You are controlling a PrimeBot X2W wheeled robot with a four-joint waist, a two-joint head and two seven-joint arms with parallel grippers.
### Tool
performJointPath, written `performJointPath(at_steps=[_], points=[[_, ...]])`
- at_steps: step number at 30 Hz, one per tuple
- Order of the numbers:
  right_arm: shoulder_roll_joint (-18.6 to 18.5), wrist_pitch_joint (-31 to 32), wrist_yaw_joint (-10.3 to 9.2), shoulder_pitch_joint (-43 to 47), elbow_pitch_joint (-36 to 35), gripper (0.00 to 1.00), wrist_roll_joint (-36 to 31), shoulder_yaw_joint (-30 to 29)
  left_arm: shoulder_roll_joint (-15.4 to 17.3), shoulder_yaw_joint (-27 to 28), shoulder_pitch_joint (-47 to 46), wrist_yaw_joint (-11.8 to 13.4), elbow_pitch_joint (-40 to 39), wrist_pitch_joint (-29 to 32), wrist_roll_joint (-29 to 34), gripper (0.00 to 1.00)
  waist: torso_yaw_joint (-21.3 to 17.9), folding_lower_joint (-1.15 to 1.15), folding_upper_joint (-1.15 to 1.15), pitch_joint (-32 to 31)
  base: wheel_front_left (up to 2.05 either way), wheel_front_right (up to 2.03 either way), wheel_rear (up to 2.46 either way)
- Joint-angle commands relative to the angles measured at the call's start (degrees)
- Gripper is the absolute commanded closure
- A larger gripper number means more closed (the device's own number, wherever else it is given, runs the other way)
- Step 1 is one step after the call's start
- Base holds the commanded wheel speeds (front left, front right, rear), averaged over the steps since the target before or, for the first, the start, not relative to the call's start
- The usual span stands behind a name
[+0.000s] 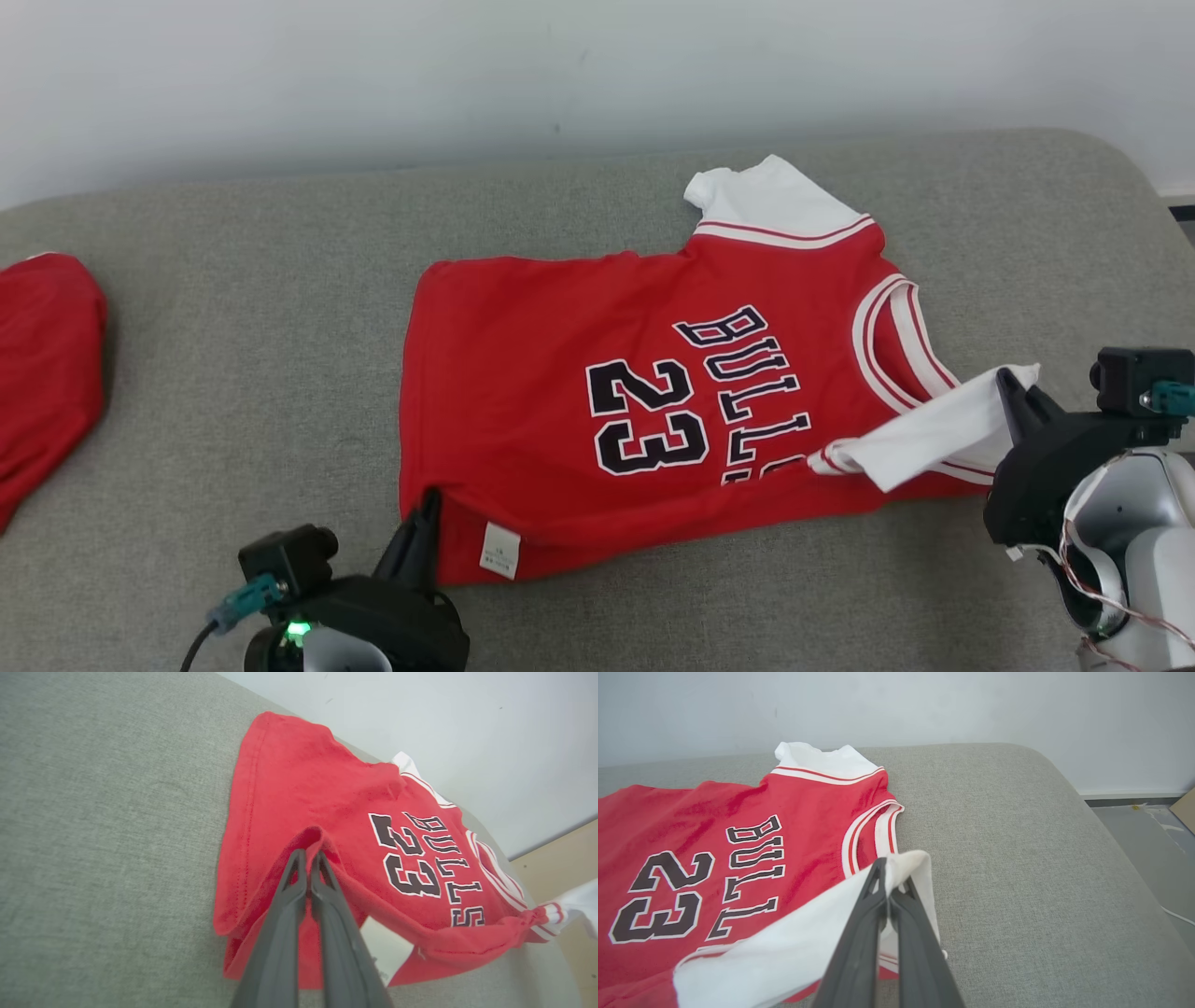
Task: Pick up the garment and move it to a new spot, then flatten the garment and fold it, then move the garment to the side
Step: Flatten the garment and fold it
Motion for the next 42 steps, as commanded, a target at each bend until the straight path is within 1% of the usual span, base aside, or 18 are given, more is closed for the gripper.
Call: performJointPath(at_steps=[1,4,10,17,25,26,27,28,29,31,35,37,42], points=[[-0.4,-1.2,0.03,-1.3,1.5,1.0,-0.6,0.1,0.0,0.4,-1.5,0.9,0.9,-0.1,0.4,1.0,0.1,-0.01,-0.01,0.7,0.0,0.0,0.0],[-0.4,-3.1,0.03,-3.8,4.5,1.0,-1.1,0.4,-0.2,0.9,-3.7,2.4,2.5,-0.4,0.6,1.0,0.1,-0.01,-0.01,1.7,0.0,0.0,0.0],[-0.8,-5.7,0.03,-7.8,9.4,1.0,-1.7,1.6,-0.2,1.2,-7.2,3.0,5.0,-0.8,0.9,1.0,0.1,-0.01,-0.01,3.6,0.0,0.0,0.0],[-1.1,-8.8,0.03,-12.1,13.9,1.0,-1.3,2.7,0.1,1.3,-9.5,2.7,6.6,-1.8,1.0,1.0,0.6,-0.01,-0.01,5.1,0.0,0.0,0.0],[-1.2,-11.8,0.03,-15.3,18.1,1.0,-0.6,4.4,0.1,0.9,-10.4,2.3,8.1,-2.5,0.8,1.0,1.3,-0.01,-0.01,5.4,0.0,0.0,0.0],[-1.2,-12.4,0.03,-15.7,18.5,0.84,-0.6,4.6,0.1,0.9,-10.4,2.3,8.3,-2.6,0.8,0.99,1.3,-0.01,-0.01,5.5,0.0,0.0,0.0],[-1.2,-12.4,0.03,-15.7,18.5,0.84,-0.6,4.6,0.1,0.9,-10.4,2.3,8.3,-2.6,0.8,0.99,1.3,-0.01,-0.01,5.5,0.0,0.0,0.0],[-1.1,-12.9,0.03,-15.8,19.1,0.0,-0.7,4.8,0.2,0.8,-10.5,2.3,8.5,-2.7,1.0,0.29,1.3,-0.01,-0.01,5.4,0.0,0.0,0.0],[-1.0,-13.4,0.03,-16.0,19.7,0.0,-0.6,4.9,0.2,0.7,-10.6,2.2,8.6,-3.0,1.2,0.0,1.3,-0.01,-0.01,5.4,0.0,0.0,0.0],[-0.7,-14.0,0.03,-16.2,20.9,0.0,-0.2,5.3,0.3,0.2,-10.8,1.7,8.9,-3.5,1.6,0.0,1.4,-0.01,-0.01,5.1,0.0,0.0,0.0],[-1.1,-15.5,0.03,-16.1,22.6,0.0,0.5,5.6,0.9,-0.5,-10.7,2.0,9.0,-5.4,3.4,0.0,1.2,-0.01,-0.01,4.0,0.0,0.0,0.0],[-1.4,-15.9,0.03,-14.9,23.0,0.0,1.1,5.2,1.7,-0.9,-9.7,2.0,8.4,-6.8,4.7,0.0,0.9,-0.01,-0.01,2.9,0.0,0.0,0.0],[-2.0,-13.6,0.03,-11.6,22.7,0.0,1.4,3.0,3.4,-2.8,-6.3,2.8,6.8,-7.5,7.9,0.0,0.3,-0.01,-0.01,1.4,0.0,0.0,0.0]])
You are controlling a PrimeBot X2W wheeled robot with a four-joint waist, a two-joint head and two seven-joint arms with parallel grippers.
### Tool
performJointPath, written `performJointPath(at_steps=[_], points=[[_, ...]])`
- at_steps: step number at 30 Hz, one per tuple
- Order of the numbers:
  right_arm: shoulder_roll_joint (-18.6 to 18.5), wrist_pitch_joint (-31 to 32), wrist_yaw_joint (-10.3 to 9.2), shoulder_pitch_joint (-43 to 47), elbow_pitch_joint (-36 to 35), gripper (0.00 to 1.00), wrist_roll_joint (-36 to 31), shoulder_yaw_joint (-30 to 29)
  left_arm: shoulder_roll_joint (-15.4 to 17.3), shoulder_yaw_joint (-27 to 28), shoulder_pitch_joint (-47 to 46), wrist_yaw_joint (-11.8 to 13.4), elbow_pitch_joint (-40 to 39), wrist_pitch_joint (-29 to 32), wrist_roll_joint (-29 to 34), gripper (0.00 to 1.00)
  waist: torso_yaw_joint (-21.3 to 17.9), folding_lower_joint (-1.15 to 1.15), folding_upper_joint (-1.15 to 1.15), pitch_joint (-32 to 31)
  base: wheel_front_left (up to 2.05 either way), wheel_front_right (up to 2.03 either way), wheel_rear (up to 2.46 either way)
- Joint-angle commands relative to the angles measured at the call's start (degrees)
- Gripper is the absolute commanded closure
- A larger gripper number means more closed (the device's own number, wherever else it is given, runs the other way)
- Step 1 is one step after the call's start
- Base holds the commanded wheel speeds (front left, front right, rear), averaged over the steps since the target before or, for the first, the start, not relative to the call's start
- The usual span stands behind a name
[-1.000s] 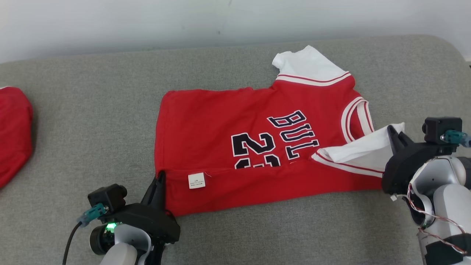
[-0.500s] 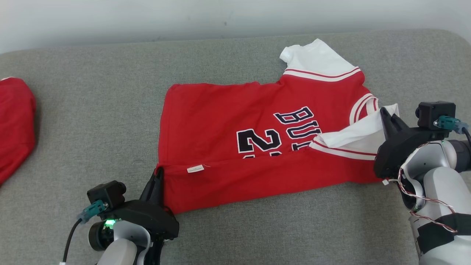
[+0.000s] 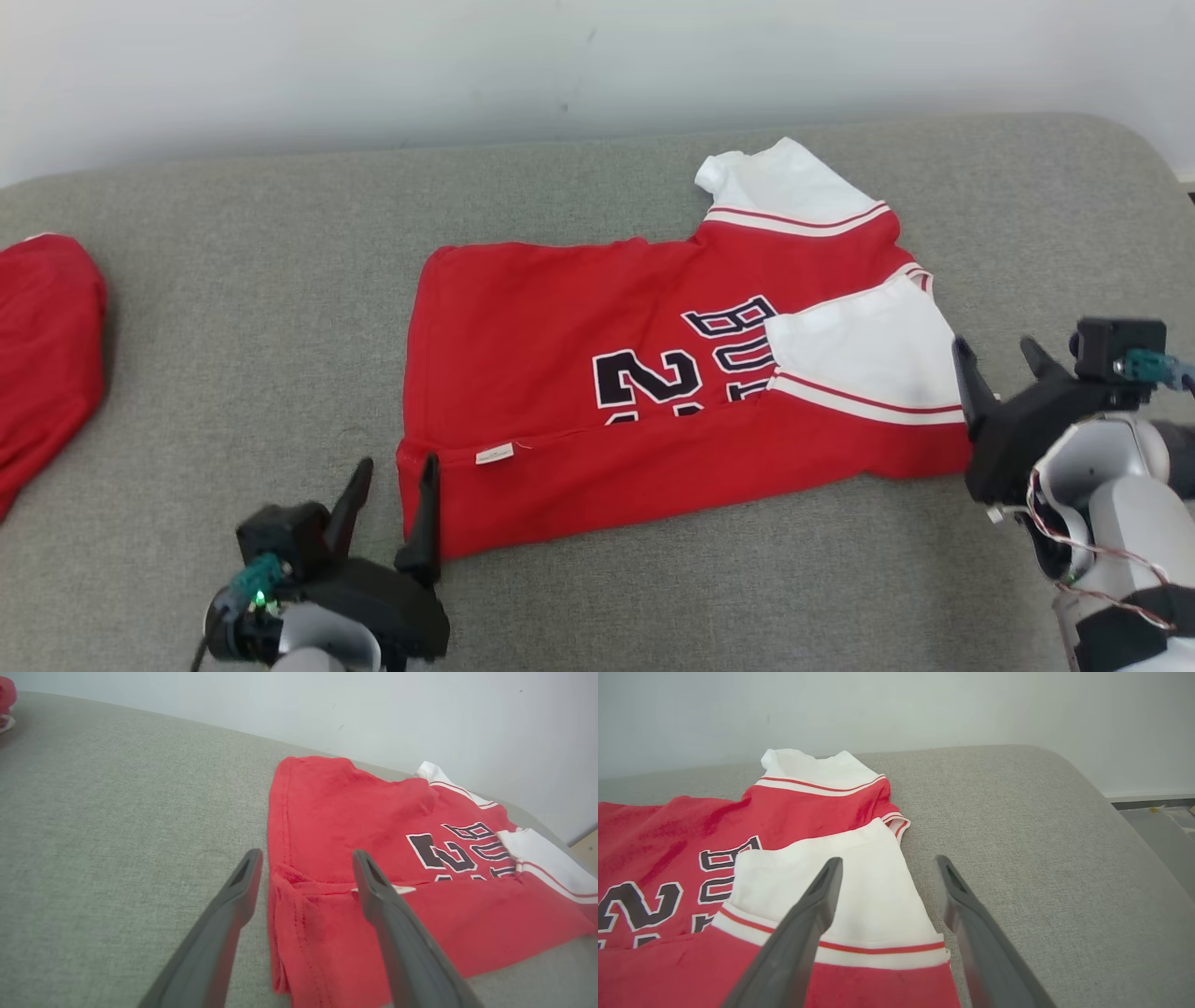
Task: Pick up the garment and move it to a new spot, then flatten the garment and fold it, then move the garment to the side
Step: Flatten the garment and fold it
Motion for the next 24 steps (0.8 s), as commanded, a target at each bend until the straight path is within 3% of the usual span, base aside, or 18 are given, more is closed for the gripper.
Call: performJointPath(at_steps=[1,14,24], points=[[-0.3,0.8,0.03,1.3,-0.1,0.0,0.1,-0.6,0.4,-0.6,1.1,0.4,-0.2,-0.1,1.0,0.0,-0.4,0.0,0.0,-0.5,0.0,0.0,0.0],[0.9,8.2,0.03,3.0,0.2,0.0,-3.2,-5.9,1.2,-4.9,1.2,5.9,2.7,3.6,6.3,0.0,-0.9,0.0,0.0,1.8,0.0,0.0,0.0],[1.9,14.0,0.03,-0.5,6.0,0.0,-4.9,-7.8,0.9,-6.2,-1.3,5.7,5.0,8.2,5.7,0.0,0.5,0.0,0.0,4.8,0.0,0.0,0.0]])
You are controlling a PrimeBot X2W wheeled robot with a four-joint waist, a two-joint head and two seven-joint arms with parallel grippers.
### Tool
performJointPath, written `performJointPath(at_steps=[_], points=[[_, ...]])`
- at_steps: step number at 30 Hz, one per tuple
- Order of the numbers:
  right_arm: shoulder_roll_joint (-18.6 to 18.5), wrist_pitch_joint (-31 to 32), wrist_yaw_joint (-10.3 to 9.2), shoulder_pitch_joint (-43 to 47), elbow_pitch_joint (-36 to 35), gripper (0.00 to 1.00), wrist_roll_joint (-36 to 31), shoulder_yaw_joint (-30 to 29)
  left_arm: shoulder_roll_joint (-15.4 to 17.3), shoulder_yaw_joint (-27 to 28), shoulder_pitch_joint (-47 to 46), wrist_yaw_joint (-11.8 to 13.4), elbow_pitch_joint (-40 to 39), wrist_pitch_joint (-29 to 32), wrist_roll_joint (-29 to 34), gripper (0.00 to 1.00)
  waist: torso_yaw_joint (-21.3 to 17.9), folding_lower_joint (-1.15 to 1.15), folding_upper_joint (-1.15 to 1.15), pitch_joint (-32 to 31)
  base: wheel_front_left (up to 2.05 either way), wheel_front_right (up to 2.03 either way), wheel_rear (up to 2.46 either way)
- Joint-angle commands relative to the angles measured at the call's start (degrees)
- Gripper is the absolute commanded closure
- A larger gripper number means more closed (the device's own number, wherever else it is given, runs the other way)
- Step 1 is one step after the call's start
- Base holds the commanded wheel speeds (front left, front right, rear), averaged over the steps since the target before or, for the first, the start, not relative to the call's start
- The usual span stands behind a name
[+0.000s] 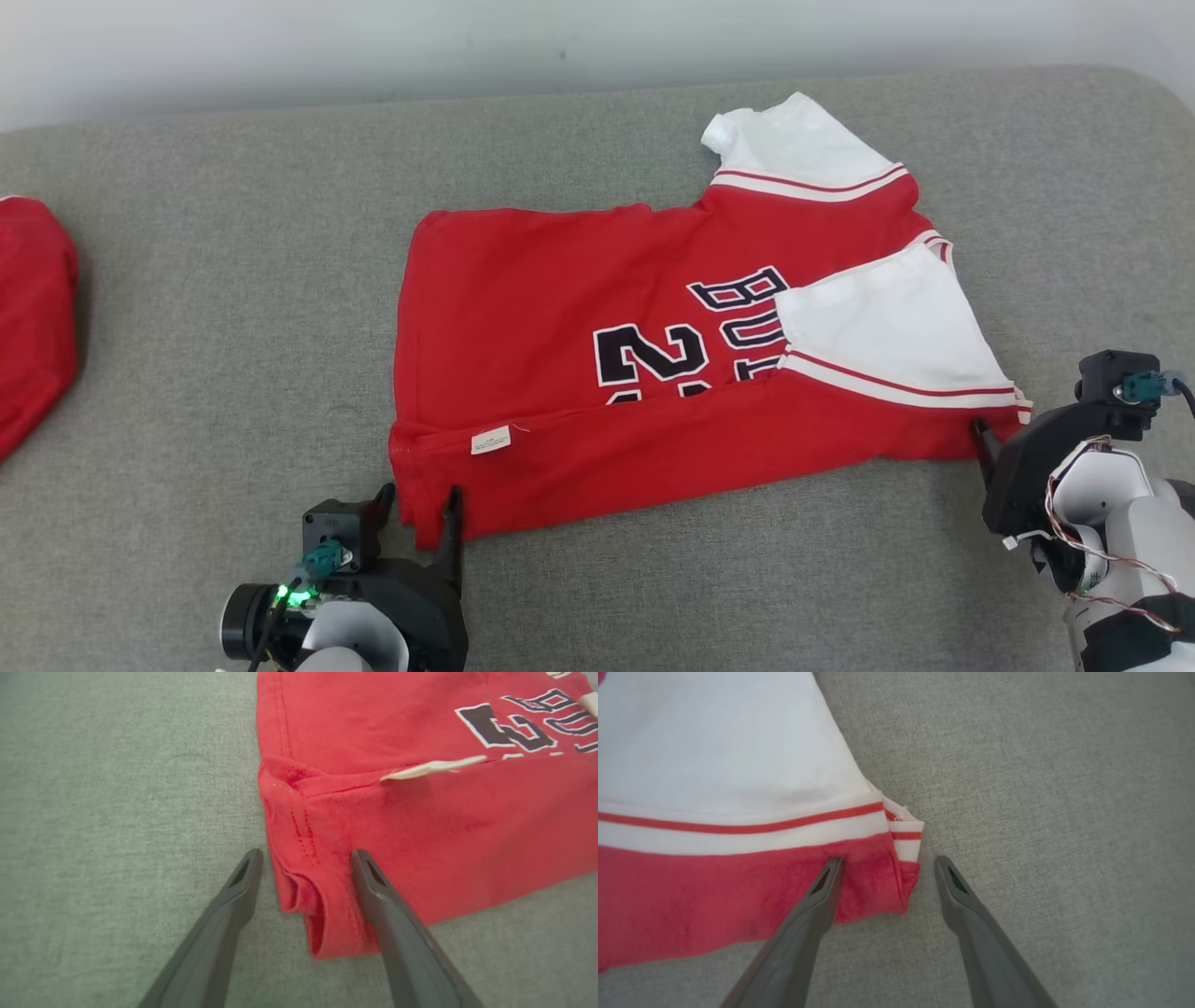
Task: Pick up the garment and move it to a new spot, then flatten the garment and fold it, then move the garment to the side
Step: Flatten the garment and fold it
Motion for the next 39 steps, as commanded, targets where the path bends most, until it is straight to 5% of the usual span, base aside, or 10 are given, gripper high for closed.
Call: performJointPath(at_steps=[1,2,3,4,5,6,7,8,21,39], points=[[0.6,0.8,0.03,-0.8,1.2,0.0,-0.2,-0.4,-0.1,-0.2,0.0,-0.3,1.3,1.6,-1.0,0.0,0.6,0.0,0.0,1.0,0.0,0.0,0.0],[0.8,0.9,0.03,-0.8,1.5,0.0,0.0,-0.4,-0.1,-0.3,-0.2,-0.6,1.4,2.0,-1.2,0.08,0.7,0.0,0.0,1.1,0.0,0.0,0.0],[1.1,1.0,0.03,-0.7,2.0,0.0,0.3,-0.4,-0.2,-0.5,-0.3,-1.1,1.6,2.4,-1.6,0.53,0.7,0.0,0.0,1.2,0.0,0.0,0.0],[1.1,1.0,0.03,-0.7,2.0,0.0,0.3,-0.4,-0.2,-0.5,-0.3,-1.1,1.6,2.4,-1.6,0.53,0.7,0.0,0.0,1.2,0.0,0.0,0.0],[1.3,1.1,0.03,-0.8,2.5,0.0,0.8,-0.4,-0.4,-0.4,-0.3,-1.4,1.5,2.4,-1.9,0.73,0.7,0.0,0.0,1.3,0.0,0.0,0.0],[1.5,1.1,0.03,-0.8,2.9,0.28,1.1,-0.3,-0.4,-0.5,-0.2,-1.5,1.5,2.2,-1.8,1.0,0.7,0.0,0.0,1.3,0.0,0.0,0.0],[1.7,0.9,0.04,-0.7,3.1,0.77,1.5,-0.1,-0.5,-0.8,-0.1,-1.9,1.7,2.8,-2.0,1.0,0.7,0.0,0.0,1.2,0.0,0.0,0.0],[1.8,0.6,0.04,-0.6,3.1,1.0,1.8,0.0,-0.7,-0.8,0.1,-1.9,1.8,3.0,-2.2,1.0,0.6,0.0,0.0,1.2,0.0,0.0,0.0],[2.3,-3.4,0.02,7.1,-4.9,1.0,6.8,-1.2,1.1,0.8,5.3,-0.8,-1.6,1.1,-4.4,1.0,0.1,0.0,0.0,-3.9,0.0,0.0,0.0],[6.3,5.2,-0.06,22.6,-21.0,1.0,5.8,-7.6,3.6,0.3,14.5,2.3,-9.6,4.4,-5.8,1.0,-0.4,0.0,0.0,-8.7,0.0,0.0,0.0]])
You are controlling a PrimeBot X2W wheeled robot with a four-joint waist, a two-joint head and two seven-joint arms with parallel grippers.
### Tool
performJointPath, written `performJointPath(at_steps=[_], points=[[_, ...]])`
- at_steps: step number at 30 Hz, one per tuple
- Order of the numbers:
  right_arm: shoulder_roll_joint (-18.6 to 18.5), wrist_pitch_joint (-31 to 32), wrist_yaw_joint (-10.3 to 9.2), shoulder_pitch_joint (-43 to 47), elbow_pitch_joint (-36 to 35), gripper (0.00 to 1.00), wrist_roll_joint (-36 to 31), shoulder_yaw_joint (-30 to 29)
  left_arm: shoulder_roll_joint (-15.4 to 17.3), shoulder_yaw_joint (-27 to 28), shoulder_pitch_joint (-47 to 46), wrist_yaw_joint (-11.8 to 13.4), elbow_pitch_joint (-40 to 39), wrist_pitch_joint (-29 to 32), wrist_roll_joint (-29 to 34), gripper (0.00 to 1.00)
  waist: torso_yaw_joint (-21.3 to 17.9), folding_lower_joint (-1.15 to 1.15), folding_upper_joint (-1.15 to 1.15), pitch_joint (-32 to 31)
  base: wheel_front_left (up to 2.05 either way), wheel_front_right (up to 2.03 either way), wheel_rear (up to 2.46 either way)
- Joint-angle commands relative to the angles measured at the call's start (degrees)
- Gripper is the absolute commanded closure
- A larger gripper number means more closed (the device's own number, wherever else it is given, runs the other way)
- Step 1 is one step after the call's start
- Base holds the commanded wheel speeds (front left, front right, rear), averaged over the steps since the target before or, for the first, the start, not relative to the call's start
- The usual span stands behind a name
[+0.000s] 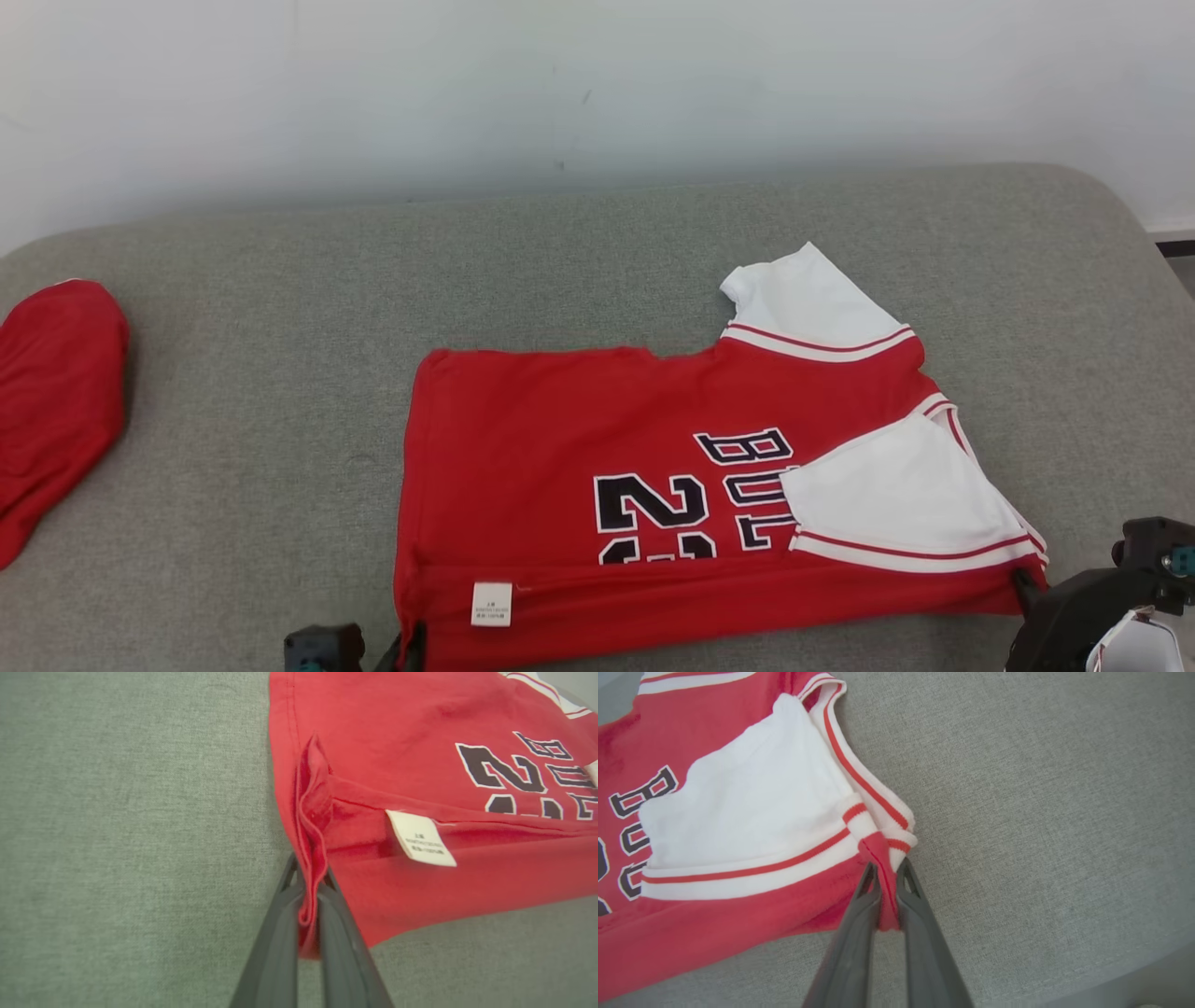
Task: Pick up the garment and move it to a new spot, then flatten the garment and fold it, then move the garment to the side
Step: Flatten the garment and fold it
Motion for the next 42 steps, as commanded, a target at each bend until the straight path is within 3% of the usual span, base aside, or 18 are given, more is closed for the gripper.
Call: performJointPath(at_steps=[1,2,3,11,20,24,30,42], points=[[-0.1,-0.2,-0.16,0.9,-0.5,0.74,-0.8,-0.6,0.5,0.2,1.3,0.7,-0.1,0.6,-0.5,1.0,-0.1,0.0,0.0,-0.2,0.0,0.0,0.0],[0.1,-0.4,-0.16,1.1,-0.6,0.0,-1.1,-0.6,0.5,0.2,1.5,0.9,-0.4,0.7,-0.4,0.51,-0.1,0.0,0.0,-0.3,0.0,0.0,0.0],[0.2,-0.5,-0.16,1.3,-0.7,0.0,-1.2,-0.7,0.5,0.2,1.6,1.1,-0.7,0.7,-0.4,0.0,-0.1,0.0,0.0,-0.4,0.0,0.0,0.0],[0.6,-1.4,-0.15,-0.8,-2.8,0.0,-2.9,-0.1,1.7,0.7,2.1,2.0,-3.1,2.0,-0.9,0.0,0.1,0.0,0.0,-0.4,0.0,0.0,0.0],[-4.0,1.2,-0.15,-13.3,-2.3,0.0,-2.2,5.8,5.2,1.9,-8.1,0.6,-5.9,7.2,-0.6,0.0,0.2,0.0,0.0,3.2,0.0,0.0,0.0],[-6.0,2.1,-0.15,-24.5,4.2,0.0,-0.3,8.8,3.9,1.7,-20.2,-0.2,-2.2,12.9,-1.0,0.0,0.7,0.0,0.0,7.9,0.0,0.0,0.0],[-7.0,-1.7,-0.15,-37.9,14.6,0.0,-1.4,12.8,1.9,1.4,-33.0,-1.4,5.6,17.0,-1.1,0.0,0.5,0.0,0.0,13.3,0.0,0.0,0.0],[-8.5,-8.3,-0.15,-52.5,28.9,0.0,-2.5,19.8,0.6,-1.7,-45.3,-4.2,16.7,22.4,0.2,0.0,0.4,0.0,0.0,19.3,0.0,0.0,0.0]])
